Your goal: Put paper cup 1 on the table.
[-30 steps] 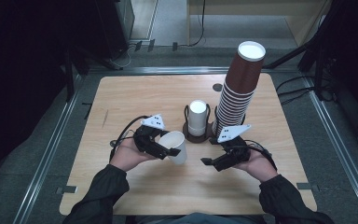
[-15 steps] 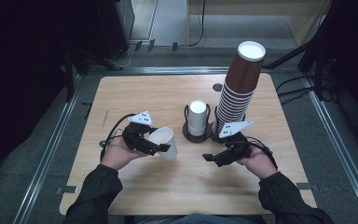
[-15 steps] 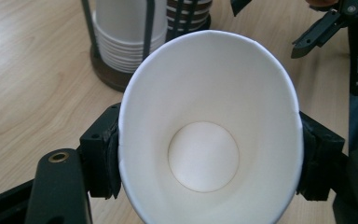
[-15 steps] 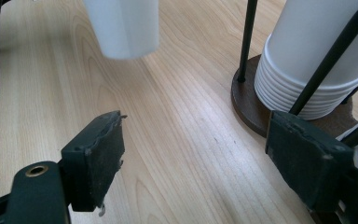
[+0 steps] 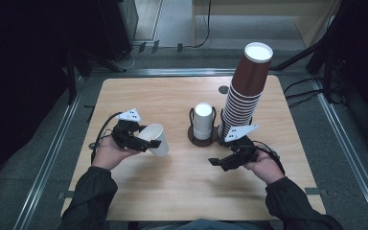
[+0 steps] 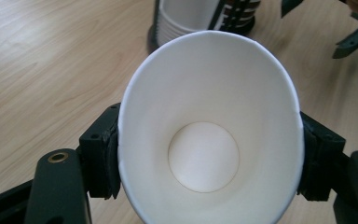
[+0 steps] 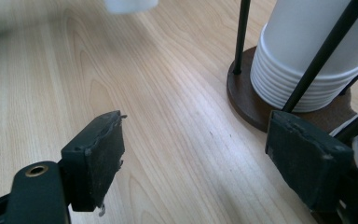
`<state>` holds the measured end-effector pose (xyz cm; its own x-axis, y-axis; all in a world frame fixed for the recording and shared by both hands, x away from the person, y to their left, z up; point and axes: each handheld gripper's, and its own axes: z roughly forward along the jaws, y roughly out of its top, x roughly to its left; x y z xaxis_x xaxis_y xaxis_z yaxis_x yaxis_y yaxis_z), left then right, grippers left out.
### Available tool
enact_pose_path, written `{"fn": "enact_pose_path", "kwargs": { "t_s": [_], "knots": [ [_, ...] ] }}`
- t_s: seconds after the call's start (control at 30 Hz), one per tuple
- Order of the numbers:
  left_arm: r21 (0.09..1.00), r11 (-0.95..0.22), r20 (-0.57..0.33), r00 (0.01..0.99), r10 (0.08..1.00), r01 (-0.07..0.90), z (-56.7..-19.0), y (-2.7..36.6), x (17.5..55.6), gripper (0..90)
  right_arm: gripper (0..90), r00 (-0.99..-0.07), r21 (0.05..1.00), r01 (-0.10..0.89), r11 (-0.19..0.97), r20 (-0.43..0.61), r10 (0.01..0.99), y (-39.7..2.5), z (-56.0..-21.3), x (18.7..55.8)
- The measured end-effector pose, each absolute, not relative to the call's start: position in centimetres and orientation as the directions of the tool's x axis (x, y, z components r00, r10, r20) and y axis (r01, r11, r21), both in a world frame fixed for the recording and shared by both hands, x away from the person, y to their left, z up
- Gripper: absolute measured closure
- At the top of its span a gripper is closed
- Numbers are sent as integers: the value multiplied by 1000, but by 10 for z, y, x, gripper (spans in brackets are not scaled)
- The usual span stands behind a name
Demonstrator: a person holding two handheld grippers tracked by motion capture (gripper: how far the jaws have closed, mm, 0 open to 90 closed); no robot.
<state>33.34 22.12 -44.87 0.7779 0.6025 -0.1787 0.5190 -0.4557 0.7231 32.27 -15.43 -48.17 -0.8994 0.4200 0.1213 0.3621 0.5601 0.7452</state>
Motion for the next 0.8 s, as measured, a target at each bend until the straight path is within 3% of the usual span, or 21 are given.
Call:
{"fn": "enact_pose_path", "kwargs": {
  "t_s": [0.8],
  "knots": [
    [707, -367, -104, 603, 791, 605, -458, 291, 346, 239, 198, -897, 722, 381, 578, 136, 421, -155, -490, 321]
  ]
}}
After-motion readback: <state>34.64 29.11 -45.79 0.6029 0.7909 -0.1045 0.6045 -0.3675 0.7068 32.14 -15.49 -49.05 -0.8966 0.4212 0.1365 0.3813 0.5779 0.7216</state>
